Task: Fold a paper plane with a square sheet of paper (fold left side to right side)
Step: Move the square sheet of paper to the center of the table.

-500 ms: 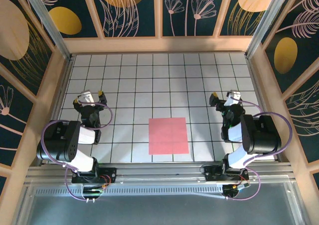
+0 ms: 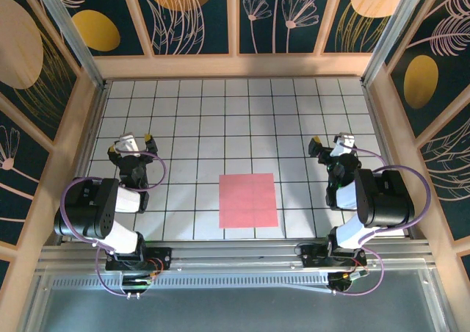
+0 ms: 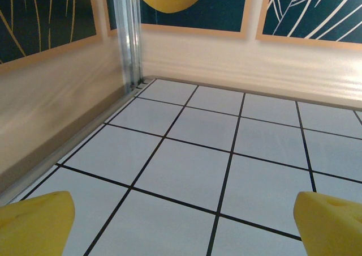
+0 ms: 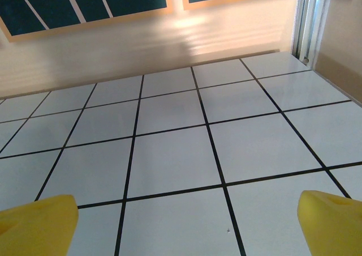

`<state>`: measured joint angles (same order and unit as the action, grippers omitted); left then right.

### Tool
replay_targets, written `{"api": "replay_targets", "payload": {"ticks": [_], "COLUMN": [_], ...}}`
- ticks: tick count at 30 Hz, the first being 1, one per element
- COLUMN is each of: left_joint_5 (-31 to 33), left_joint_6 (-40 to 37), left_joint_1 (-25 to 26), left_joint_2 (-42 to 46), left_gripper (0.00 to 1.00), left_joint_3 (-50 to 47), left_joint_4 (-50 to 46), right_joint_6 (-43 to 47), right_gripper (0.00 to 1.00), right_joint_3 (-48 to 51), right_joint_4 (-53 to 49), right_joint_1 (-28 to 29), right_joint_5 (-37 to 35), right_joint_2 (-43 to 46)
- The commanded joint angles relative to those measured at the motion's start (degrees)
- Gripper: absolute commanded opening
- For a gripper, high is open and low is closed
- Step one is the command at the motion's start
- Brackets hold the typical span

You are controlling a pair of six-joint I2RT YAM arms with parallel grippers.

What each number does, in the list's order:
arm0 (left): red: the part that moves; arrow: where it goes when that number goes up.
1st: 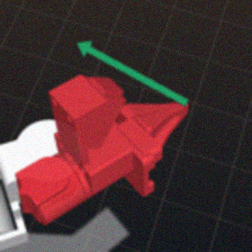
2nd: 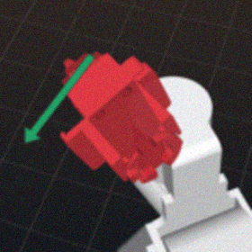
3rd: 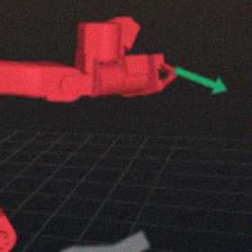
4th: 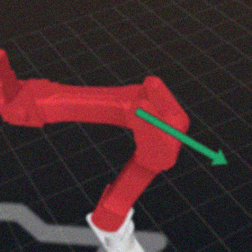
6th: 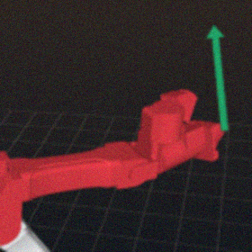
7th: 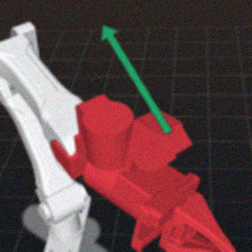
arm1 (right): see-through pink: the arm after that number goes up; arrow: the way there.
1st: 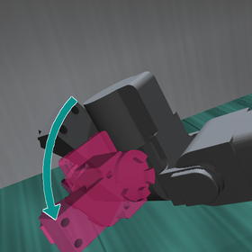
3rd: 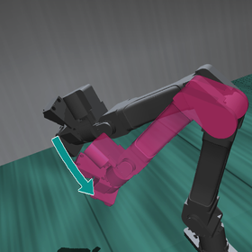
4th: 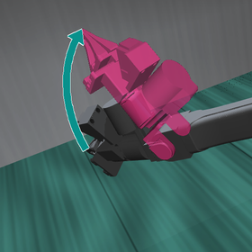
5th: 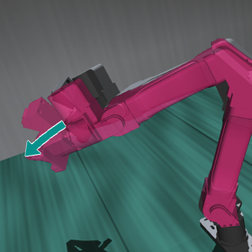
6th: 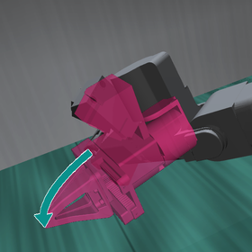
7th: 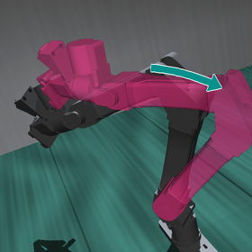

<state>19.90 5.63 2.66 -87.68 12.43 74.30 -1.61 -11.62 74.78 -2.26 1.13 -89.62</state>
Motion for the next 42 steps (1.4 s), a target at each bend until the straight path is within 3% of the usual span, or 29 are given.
{"api": "replay_targets", "payload": {"ticks": [1,21,26,30,34,37,42], "left_joint_5": [-0.9,-0.8,-1.0,0.5,-2.7,-10.5,-26.8], "left_joint_6": [0.7,0.8,0.4,2.7,13.2,18.8,26.7], "left_joint_1": [-0.3,-0.3,-0.2,-0.2,-0.2,-0.2,-0.2], "left_joint_2": [0.7,0.7,5.6,16.6,23.5,24.5,26.6], "left_gripper": [0.99,0.99,0.99,0.99,0.99,0.99,0.99], "left_joint_3": [0.1,0.0,0.0,3.9,14.3,20.7,23.1], "left_joint_4": [0.6,0.7,-2.9,-18.4,-44.0,-57.5,-67.7], "right_joint_6": [0.4,0.2,0.0,-4.2,-11.6,-16.9,-25.2], "right_gripper": [0.99,0.99,0.99,0.99,0.99,0.99,0.99], "right_joint_3": [-0.5,-0.3,-1.0,-4.7,-12.2,-15.6,-17.6], "right_joint_4": [2.6,2.8,-4.2,-22.6,-46.2,-57.7,-68.8], "right_joint_1": [0.4,0.2,0.4,0.4,0.6,0.9,4.9], "right_joint_5": [-1.2,-0.9,-1.8,-1.8,1.5,7.0,17.9], "right_joint_2": [-0.2,-0.1,7.0,17.6,24.4,27.4,31.1]}}
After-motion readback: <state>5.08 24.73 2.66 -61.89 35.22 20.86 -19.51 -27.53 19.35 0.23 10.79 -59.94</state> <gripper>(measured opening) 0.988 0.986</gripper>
